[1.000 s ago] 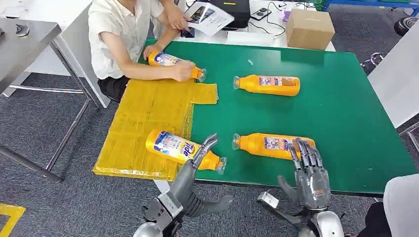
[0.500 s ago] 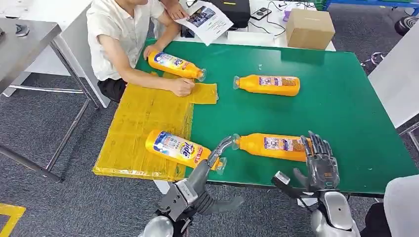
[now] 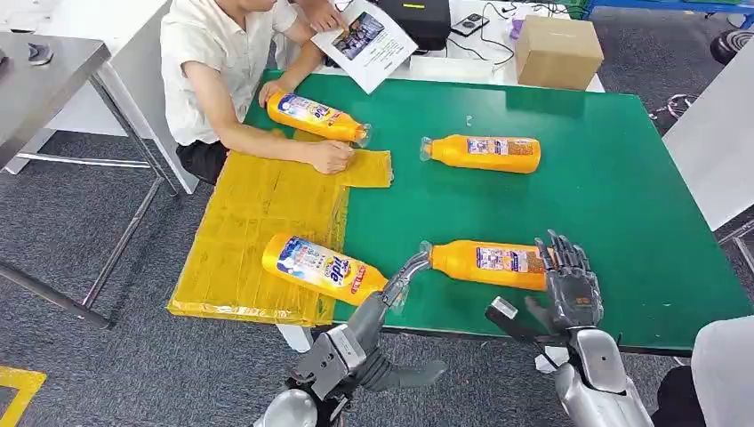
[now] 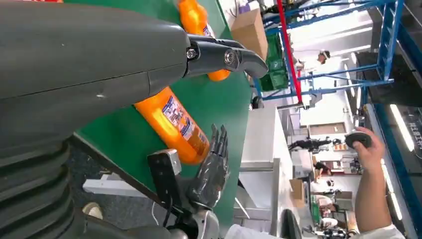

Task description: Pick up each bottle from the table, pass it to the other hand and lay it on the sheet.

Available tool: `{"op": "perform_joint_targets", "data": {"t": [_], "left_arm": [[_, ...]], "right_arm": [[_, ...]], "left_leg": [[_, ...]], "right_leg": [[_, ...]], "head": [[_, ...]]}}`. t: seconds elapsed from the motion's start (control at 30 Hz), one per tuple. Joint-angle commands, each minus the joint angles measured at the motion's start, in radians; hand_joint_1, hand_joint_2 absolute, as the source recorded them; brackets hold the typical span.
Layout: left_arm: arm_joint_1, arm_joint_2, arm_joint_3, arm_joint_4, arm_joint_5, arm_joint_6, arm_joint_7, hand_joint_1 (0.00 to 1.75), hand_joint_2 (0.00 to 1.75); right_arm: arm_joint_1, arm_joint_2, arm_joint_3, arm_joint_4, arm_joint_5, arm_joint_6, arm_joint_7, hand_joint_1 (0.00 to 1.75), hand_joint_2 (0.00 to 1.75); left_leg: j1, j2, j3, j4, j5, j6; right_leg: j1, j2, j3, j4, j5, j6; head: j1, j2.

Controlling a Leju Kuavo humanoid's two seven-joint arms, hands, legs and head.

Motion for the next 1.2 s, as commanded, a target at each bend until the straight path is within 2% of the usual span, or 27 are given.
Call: {"op": "perform_joint_targets", "data": {"t": [0.03,0.2,0.47,1.07,1.2], "left_arm": [[-0.055,0.007,-0.031,0.069,0.02,-0.005,0.012,0.0,1.75],[-0.072,0.005,-0.049,0.077,0.035,-0.015,0.017,0.0,1.75],[-0.081,0.014,-0.065,0.081,0.055,-0.031,0.038,0.0,1.75],[-0.091,0.024,-0.066,0.091,0.127,-0.071,0.1,0.0,1.75],[-0.093,0.026,-0.068,0.089,0.138,-0.074,0.107,0.0,1.75]], "right_arm": [[-0.118,-0.006,0.054,0.198,-0.011,-0.003,-0.004,0.0,1.75],[-0.208,0.008,0.089,0.34,-0.03,-0.003,0.004,0.0,1.75],[-0.233,0.009,0.128,0.456,-0.044,0.013,0.024,0.0,1.75],[-0.242,0.019,0.129,0.525,-0.086,0.081,0.045,0.0,1.75],[-0.243,0.015,0.14,0.531,-0.084,0.133,0.065,0.0,1.75]], "left_leg": [[0.001,0.002,0.002,0.0,0.0,-0.001],[0.0,0.004,0.002,-0.001,0.0,-0.002],[0.001,0.002,0.005,-0.001,-0.001,-0.002],[0.001,0.002,0.011,-0.002,0.001,-0.002],[0.001,0.002,0.013,-0.001,0.001,-0.001]], "right_leg": [[0.001,0.002,0.001,0.0,0.0,-0.001],[0.0,0.004,0.001,-0.001,0.001,-0.002],[0.001,0.002,0.004,-0.001,0.0,-0.002],[0.001,0.001,0.009,-0.002,0.001,-0.003],[0.001,0.0,0.01,-0.002,0.001,-0.002]], "head": [[0.0,0.0],[0.0,0.0],[0.0,0.0],[0.0,0.0],[0.0,0.0]]}}
